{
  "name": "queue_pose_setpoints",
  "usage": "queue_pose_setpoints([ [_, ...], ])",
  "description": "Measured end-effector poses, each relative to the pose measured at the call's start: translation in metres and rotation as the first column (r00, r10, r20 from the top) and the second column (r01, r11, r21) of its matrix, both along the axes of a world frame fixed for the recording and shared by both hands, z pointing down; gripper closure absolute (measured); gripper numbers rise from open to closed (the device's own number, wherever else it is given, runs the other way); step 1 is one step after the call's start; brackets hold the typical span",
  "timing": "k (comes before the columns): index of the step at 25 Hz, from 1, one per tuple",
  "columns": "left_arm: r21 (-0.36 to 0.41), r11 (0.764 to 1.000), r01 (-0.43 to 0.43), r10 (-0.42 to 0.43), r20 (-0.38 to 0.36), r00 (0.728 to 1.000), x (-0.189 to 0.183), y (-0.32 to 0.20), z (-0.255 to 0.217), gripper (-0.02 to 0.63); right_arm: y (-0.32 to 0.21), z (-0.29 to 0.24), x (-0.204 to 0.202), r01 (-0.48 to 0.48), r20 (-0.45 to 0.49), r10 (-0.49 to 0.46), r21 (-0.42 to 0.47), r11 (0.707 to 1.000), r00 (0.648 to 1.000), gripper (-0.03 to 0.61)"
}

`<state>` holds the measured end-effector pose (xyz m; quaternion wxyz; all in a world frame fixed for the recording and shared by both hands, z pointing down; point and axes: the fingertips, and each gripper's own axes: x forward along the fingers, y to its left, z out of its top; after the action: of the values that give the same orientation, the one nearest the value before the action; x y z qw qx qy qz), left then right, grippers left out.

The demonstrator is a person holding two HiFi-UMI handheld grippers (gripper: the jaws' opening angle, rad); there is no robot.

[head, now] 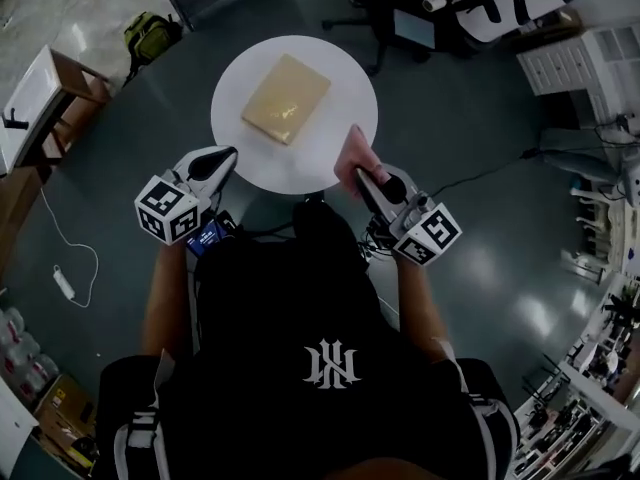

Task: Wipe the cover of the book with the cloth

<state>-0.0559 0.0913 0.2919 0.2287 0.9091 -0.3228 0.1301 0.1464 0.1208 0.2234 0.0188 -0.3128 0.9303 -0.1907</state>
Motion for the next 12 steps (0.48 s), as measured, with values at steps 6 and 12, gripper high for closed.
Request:
queue_pose_setpoints([
  [6, -0.038, 0.990, 0.138, -0.136, 0.047, 0.990, 0.044, -0.030, 0.004, 0.609, -0.060, 0.012, 0.043, 0.167, 0.021, -0.166, -0.040, 0.985, 0.986, 0.563],
  [12, -0.104, 0.957, 0.272, -0.264, 0.087, 0.961, 0.062, -0.041, 0.019, 0.605, -0.101, 0.025, 0.060, 0.294, 0.057, -0.291, -0.062, 0.954, 0.955, 0.563],
])
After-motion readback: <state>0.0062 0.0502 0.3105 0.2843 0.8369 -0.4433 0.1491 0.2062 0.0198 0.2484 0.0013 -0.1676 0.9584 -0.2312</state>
